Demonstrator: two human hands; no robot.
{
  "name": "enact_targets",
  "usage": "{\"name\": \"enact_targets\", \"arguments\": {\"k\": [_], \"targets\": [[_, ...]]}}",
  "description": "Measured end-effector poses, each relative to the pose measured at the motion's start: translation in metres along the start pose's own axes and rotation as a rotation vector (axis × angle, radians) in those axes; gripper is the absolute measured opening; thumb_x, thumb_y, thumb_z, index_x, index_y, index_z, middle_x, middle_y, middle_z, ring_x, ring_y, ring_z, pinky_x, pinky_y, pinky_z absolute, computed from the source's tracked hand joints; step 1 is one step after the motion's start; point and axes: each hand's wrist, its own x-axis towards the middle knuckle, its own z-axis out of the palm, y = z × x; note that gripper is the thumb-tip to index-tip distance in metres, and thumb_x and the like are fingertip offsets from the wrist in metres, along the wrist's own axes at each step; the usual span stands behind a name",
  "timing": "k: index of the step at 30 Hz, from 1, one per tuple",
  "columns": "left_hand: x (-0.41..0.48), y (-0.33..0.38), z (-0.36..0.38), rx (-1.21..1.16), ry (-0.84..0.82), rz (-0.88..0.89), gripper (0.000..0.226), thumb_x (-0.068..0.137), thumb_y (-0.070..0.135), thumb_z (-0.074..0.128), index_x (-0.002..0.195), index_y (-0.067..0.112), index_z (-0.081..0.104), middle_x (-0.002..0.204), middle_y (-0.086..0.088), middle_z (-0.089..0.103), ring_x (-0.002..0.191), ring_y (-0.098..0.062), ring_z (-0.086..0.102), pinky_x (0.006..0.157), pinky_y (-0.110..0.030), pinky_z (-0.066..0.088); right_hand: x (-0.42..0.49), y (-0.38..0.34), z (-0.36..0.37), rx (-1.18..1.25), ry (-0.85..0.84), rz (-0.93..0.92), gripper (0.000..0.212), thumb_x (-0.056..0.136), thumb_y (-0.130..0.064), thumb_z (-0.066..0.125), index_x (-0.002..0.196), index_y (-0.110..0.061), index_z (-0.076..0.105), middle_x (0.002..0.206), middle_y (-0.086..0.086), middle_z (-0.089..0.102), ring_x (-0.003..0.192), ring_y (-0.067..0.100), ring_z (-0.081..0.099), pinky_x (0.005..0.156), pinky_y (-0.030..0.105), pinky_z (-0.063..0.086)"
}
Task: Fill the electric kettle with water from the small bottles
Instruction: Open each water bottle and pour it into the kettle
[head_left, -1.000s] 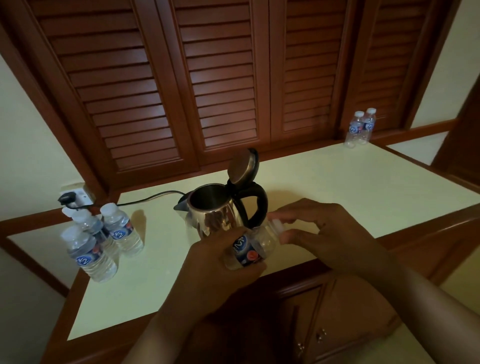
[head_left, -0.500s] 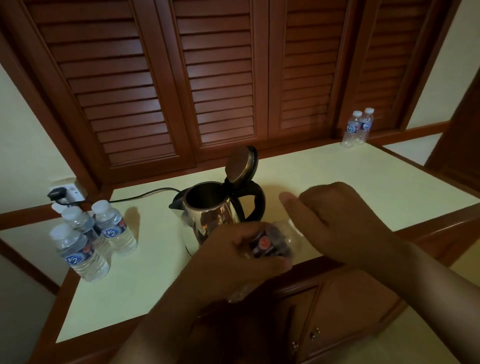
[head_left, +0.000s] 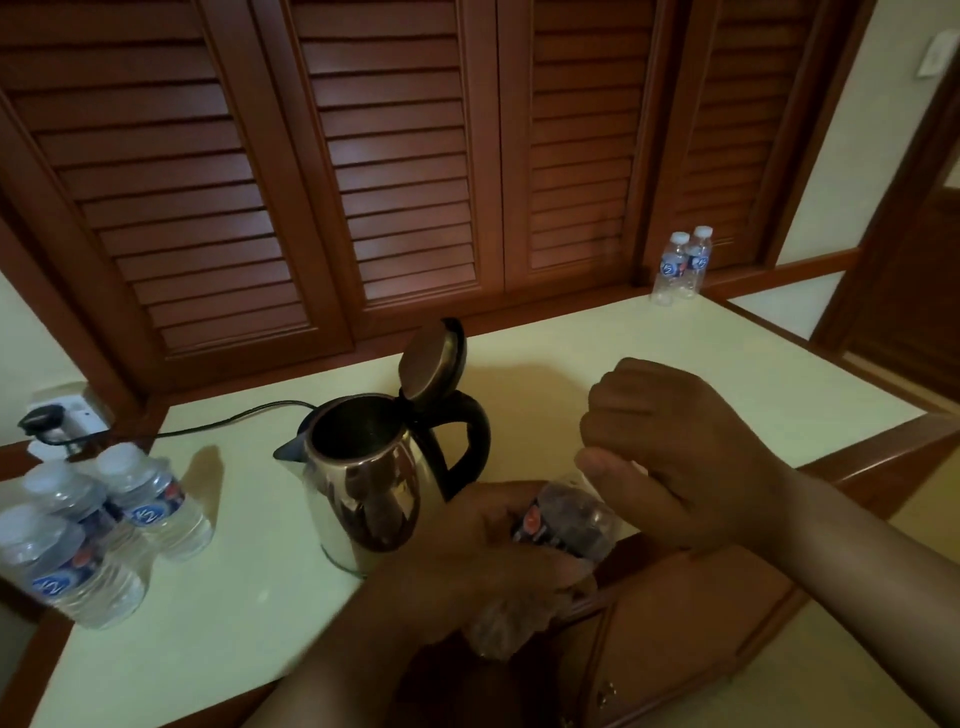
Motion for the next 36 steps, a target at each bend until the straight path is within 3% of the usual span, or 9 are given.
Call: {"name": "enact_targets", "arguments": {"k": [5, 8, 11, 15, 18, 25, 29, 32, 36], "targets": [[0.068, -0.007, 0.035, 0.355, 0.401, 0.164, 0.027, 0.089, 0.027, 0.08, 0.108, 0.042, 0.067, 0.094, 0.023, 0.074, 0.087, 0.001, 0.071, 0.076, -0.013, 0.053, 0.006, 0.05, -0.021, -0.02, -0.028, 0.283, 0.042, 0.102, -0.042, 0.037, 0.06, -0.036, 0.041, 0.049, -0.014, 0.04, 0.045, 0.01, 0.045, 0.051, 0.023, 0.032], [0.124, -0.013, 0.054, 0.407, 0.578, 0.195, 0.038, 0.086, 0.04, 0.081, 0.116, 0.047, 0.058, 0.096, 0.037, 0.068, 0.095, 0.012, 0.066, 0.078, -0.005, 0.051, -0.002, 0.09, -0.029, -0.294, -0.169, 0.337, 0.033, 0.098, -0.06, 0.041, 0.077, -0.035, 0.042, 0.057, -0.013, 0.05, 0.049, 0.007, 0.052, 0.049, 0.025, 0.045], [0.187, -0.02, 0.061, 0.368, 0.48, 0.144, 0.042, 0.09, 0.041, 0.077, 0.118, 0.056, 0.05, 0.109, 0.036, 0.065, 0.108, 0.014, 0.062, 0.087, -0.008, 0.052, -0.015, 0.142, -0.041, -0.247, -0.194, 0.526, 0.046, 0.082, -0.078, 0.026, 0.084, -0.037, 0.046, 0.067, -0.016, 0.049, 0.063, 0.004, 0.051, 0.055, 0.019, 0.038], [0.262, -0.022, 0.067, 0.499, 0.226, 0.049, 0.063, 0.095, 0.048, 0.069, 0.138, 0.067, 0.027, 0.117, 0.055, 0.048, 0.108, 0.033, 0.048, 0.085, 0.003, 0.042, -0.036, 0.219, -0.064, -0.059, -0.058, 0.595, 0.041, 0.085, -0.069, 0.04, 0.088, -0.032, 0.058, 0.075, -0.017, 0.055, 0.071, -0.004, 0.056, 0.056, 0.014, 0.038], [0.317, -0.025, 0.07, 0.537, 0.23, 0.037, 0.063, 0.095, 0.045, 0.07, 0.146, 0.059, 0.035, 0.126, 0.042, 0.058, 0.112, 0.019, 0.055, 0.089, -0.007, 0.047, -0.045, 0.271, -0.078, 0.007, -0.015, 0.593, 0.036, 0.088, -0.065, 0.045, 0.086, -0.033, 0.061, 0.074, -0.017, 0.06, 0.073, -0.002, 0.061, 0.056, 0.009, 0.041], [0.438, -0.055, 0.065, 0.368, 0.482, 0.019, 0.044, 0.084, 0.02, 0.086, 0.121, 0.032, 0.067, 0.112, 0.011, 0.076, 0.1, -0.005, 0.07, 0.084, -0.022, 0.056, -0.074, 0.38, -0.087, 0.274, -0.047, 0.827, 0.028, 0.089, -0.069, 0.037, 0.103, -0.054, 0.057, 0.095, -0.016, 0.066, 0.087, 0.001, 0.063, 0.072, 0.017, 0.048], [0.499, -0.076, 0.064, 0.403, 0.604, -0.002, 0.043, 0.085, 0.027, 0.085, 0.118, 0.041, 0.063, 0.1, 0.021, 0.074, 0.085, 0.01, 0.065, 0.074, -0.007, 0.048, -0.131, 0.431, -0.051, 0.257, -0.103, 0.98, 0.04, 0.102, -0.049, 0.044, 0.136, -0.03, 0.057, 0.132, -0.01, 0.06, 0.11, 0.004, 0.058, 0.092, 0.023, 0.045], [0.544, -0.097, 0.067, 0.445, 0.66, -0.054, 0.039, 0.085, 0.035, 0.084, 0.115, 0.045, 0.06, 0.096, 0.026, 0.072, 0.084, 0.008, 0.066, 0.077, -0.015, 0.053, -0.175, 0.453, -0.026, 0.086, -0.293, 1.019, 0.045, 0.106, -0.043, 0.039, 0.141, -0.02, 0.053, 0.138, -0.001, 0.058, 0.125, 0.014, 0.054, 0.11, 0.031, 0.038], [0.598, -0.121, 0.071, 0.51, 0.709, -0.09, 0.04, 0.086, 0.041, 0.081, 0.122, 0.033, 0.063, 0.105, 0.018, 0.072, 0.086, 0.004, 0.066, 0.082, -0.024, 0.057, -0.217, 0.468, 0.0, -0.072, -0.367, 0.932, 0.085, 0.099, -0.063, 0.002, 0.132, -0.012, 0.06, 0.135, 0.009, 0.061, 0.127, 0.025, 0.057, 0.113, 0.05, 0.041]]}}
